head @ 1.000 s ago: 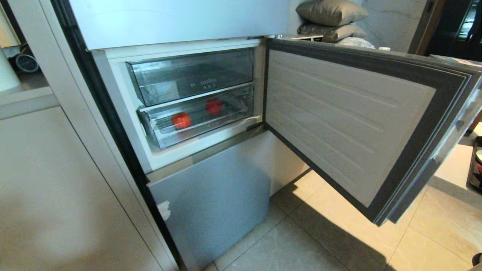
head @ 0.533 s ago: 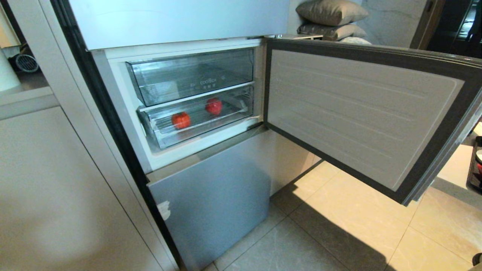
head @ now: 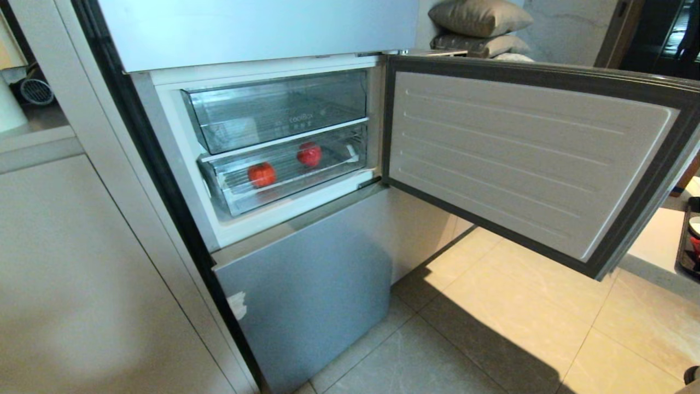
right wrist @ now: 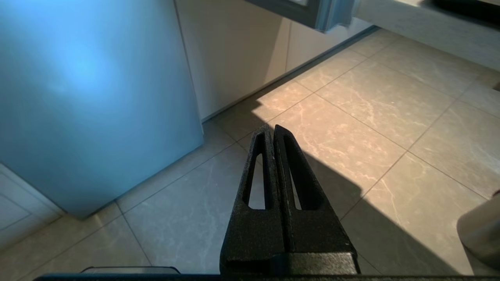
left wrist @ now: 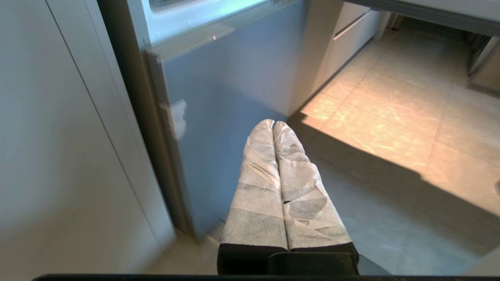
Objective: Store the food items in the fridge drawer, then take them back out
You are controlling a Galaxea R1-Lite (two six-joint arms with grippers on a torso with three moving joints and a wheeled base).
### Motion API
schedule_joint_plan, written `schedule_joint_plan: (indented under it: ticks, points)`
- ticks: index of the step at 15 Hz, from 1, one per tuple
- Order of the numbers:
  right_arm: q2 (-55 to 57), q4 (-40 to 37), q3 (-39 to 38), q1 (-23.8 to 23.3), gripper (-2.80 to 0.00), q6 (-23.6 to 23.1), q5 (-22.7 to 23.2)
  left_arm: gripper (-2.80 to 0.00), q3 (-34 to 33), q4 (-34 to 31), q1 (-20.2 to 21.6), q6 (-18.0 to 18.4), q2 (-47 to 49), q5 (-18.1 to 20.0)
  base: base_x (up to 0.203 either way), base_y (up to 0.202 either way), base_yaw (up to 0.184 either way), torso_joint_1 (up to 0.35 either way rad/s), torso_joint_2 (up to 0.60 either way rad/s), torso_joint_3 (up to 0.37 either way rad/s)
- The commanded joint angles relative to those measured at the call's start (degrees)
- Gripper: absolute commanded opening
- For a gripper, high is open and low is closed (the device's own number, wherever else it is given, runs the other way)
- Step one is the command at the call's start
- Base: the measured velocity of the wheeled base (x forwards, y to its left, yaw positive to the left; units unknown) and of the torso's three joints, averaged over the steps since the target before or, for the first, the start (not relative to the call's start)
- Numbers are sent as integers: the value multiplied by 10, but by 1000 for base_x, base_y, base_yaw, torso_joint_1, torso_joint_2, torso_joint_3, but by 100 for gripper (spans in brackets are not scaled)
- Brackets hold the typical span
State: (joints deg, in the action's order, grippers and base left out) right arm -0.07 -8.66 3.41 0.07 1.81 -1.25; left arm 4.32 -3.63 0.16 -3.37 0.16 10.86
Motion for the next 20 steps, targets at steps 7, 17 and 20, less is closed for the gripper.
schedule_joint_plan:
  ticks: [7, 17, 20]
  points:
    - [1, 0, 0, 0, -280, 1, 0, -280, -30, 0, 2, 71, -2, -95, 1, -6, 123, 0, 1, 3]
    - [1, 0, 0, 0, -280, 1, 0, -280, -31, 5, 2, 32, -2, -110, 1, -9, 173, 1, 3, 3]
    - [1, 0, 0, 0, -280, 0, 0, -280, -31, 5, 2, 32, -2, -110, 2, -5, 177, 4, 3, 2]
